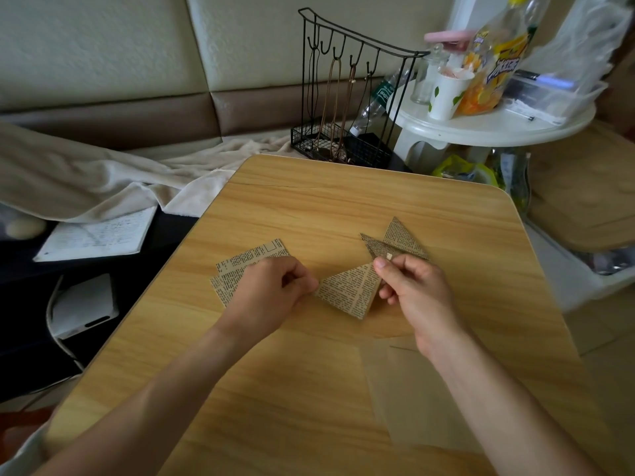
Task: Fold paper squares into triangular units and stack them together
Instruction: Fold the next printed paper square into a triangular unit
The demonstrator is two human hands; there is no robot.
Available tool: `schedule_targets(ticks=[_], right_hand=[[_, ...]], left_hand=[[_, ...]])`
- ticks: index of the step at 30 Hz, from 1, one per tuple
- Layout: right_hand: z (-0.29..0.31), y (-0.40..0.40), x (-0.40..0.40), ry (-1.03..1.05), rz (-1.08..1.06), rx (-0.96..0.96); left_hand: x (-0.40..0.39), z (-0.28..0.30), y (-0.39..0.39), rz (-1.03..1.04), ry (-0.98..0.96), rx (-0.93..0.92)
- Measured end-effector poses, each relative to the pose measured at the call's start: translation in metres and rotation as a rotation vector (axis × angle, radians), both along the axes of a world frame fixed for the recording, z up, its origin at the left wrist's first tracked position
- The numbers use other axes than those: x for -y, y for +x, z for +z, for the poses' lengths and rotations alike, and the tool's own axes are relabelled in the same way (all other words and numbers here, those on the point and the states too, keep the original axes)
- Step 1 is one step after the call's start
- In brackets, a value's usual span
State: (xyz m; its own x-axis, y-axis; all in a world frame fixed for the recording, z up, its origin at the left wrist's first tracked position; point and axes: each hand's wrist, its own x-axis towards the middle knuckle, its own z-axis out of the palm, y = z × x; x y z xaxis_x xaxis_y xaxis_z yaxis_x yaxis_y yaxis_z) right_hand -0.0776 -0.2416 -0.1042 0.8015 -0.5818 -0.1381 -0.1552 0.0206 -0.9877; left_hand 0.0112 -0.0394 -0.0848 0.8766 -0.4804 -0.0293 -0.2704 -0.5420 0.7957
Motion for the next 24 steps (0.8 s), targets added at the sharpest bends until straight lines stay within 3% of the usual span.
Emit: schedule_targets(ticks=[15, 24], right_hand=[[-0.002, 0.0, -0.001, -0.023, -0.034, 0.007], [0.011, -0.004, -0.012, -0.056, 0.199, 0.029]], left_hand=[[0.0, -0.004, 0.005, 0.032, 0.068, 0.158], [0.005, 0.007, 0.0, -0.183, -0.18, -0.137]])
